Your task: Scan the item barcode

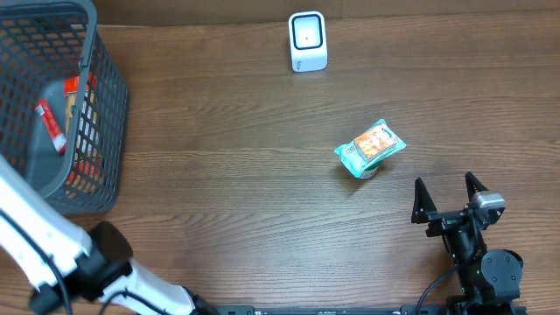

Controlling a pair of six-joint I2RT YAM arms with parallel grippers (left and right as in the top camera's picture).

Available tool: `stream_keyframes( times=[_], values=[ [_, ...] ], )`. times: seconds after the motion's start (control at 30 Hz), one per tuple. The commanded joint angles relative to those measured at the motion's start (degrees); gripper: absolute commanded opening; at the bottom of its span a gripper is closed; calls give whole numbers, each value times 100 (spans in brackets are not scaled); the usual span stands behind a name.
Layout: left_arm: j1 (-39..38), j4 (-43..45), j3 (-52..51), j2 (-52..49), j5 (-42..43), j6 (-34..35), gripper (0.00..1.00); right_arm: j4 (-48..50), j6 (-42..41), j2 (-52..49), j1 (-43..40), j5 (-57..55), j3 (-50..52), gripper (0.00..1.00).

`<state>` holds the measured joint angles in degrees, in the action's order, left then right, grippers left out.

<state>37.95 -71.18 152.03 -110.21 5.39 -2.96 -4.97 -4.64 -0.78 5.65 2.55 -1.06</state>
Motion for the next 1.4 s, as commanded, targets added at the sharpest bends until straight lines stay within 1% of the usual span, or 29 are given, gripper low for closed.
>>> stream_keyframes(
  times=[0.0,0.2,0.23,0.27,0.37,0.5,0.57,0.63,0.73,0.87,0.9,1.03,1.1,1.2,1.3,1.37],
  values=[
    [26,-146,-68,127,140,481,31,33,20,61,-15,-4,61,100],
    [44,-402,-293,50,-2,374,35,33,22,61,-15,-4,61,100],
    [44,-428,-385,-2,-2,352,37,33,20,61,-15,-4,61,100],
    [44,-439,-476,-52,0,306,40,33,20,61,-15,-4,61,100],
    [61,-439,-787,-273,0,87,56,33,20,61,-15,-4,61,100],
    [186,-330,-1165,-667,-4,-249,64,33,20,61,-15,-4,61,100],
    [278,-269,-1217,-907,-7,-323,65,33,20,61,-15,-4,61,100],
    [404,-186,-1217,-1211,-4,-348,65,33,20,61,-15,-4,61,100],
    [581,-55,-1217,-1633,-4,-437,60,33,20,61,-15,-4,61,100],
    [756,151,-1217,-2194,-2,-785,52,33,20,61,-15,-4,61,100],
    [793,258,-1217,-2413,-4,-949,49,33,20,61,-15,-4,61,100],
    [811,577,-1217,-2865,-2,-1386,47,33,20,61,-15,-4,61,100],
    [802,861,-1217,-3178,0,-1799,37,33,20,61,-15,-4,61,100],
    [772,1172,-1217,-3447,15,-2120,32,33,20,61,-15,-4,61,100],
    [765,1467,-1217,-3626,28,-2153,33,33,20,61,-15,-4,61,100],
    [767,1615,-1217,-3720,20,-2159,42,33,20,61,-15,-4,61,100]
  ],
)
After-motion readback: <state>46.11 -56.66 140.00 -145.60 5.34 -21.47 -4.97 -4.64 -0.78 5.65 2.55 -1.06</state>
